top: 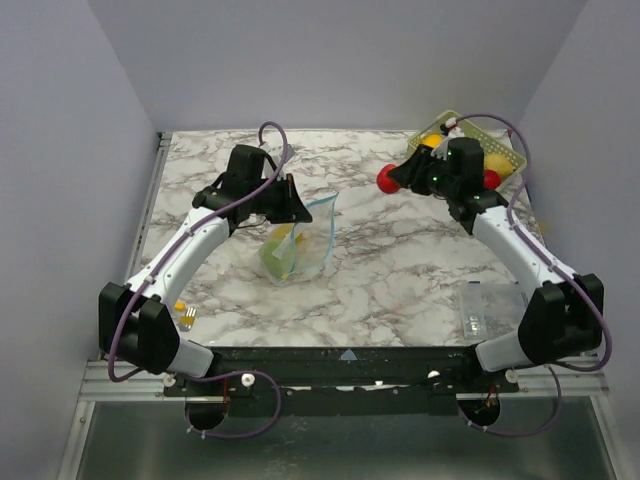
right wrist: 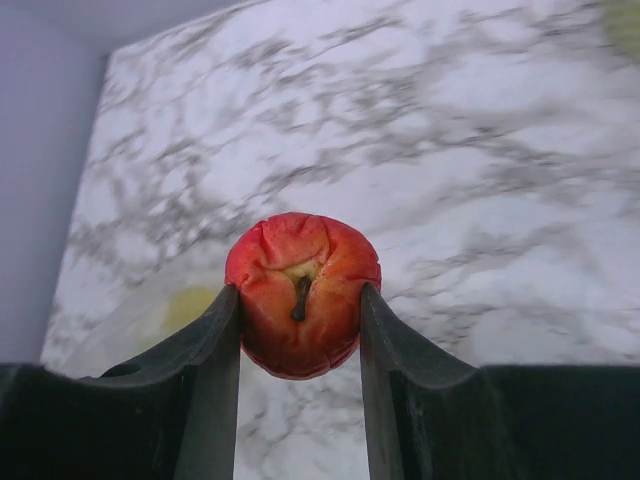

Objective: Place the food in the zip-top bag and seal the zipper
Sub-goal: Place the fake fruit in the zipper food storage bag.

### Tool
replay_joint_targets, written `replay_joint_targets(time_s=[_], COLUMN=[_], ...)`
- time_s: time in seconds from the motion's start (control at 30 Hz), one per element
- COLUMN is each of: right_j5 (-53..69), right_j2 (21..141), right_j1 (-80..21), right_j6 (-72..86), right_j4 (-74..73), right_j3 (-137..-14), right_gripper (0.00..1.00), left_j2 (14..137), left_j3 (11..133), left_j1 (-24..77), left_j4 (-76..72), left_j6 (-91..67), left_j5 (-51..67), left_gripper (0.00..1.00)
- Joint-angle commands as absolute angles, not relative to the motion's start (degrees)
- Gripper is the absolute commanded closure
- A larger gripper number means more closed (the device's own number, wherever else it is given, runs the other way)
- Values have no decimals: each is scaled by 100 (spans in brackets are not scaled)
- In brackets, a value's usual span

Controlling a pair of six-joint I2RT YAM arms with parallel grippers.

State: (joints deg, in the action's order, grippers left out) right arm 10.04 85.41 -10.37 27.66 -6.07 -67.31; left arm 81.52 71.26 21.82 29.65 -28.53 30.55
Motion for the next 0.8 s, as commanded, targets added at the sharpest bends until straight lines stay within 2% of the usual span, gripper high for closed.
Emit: replay_joint_targets(time_s=[0.0,0.23,0.33,0.53,0.6,0.7,0.77], right_j5=[1986,1748,1517,235,-518,-929,-971], right_j2=[7763,6774,6855,7501,7720,7829,7863], right_j1=[-2011,-3642,-4069,-4883,-5128,-5231,-5230], right_j6=[2899,2931,2877,2523,2435,2493,2580], right_j4=[-49,368,198,-413,-666,-708,-677], right_j3=[-6356,-5952,-6049,-6294,-6452,-6444,-6394], right_gripper=[99,99,99,99,95,85,71], left_j2=[8210,8191,8165,8098,8090,8073,8058], left_j3=[7312,7330,7330,7321,7321,7326,7330], left_j1=[2202,2206,2206,2199,2202,2204,2205], left_j4=[3022,3040,3049,3050,3049,3046,3048], left_j6=[-2786,-2769,-2769,-2760,-2751,-2742,-2742], left_j5=[3042,3042,3042,2985,2966,2945,2944], left_gripper=[100,100,100,100,100,100,100])
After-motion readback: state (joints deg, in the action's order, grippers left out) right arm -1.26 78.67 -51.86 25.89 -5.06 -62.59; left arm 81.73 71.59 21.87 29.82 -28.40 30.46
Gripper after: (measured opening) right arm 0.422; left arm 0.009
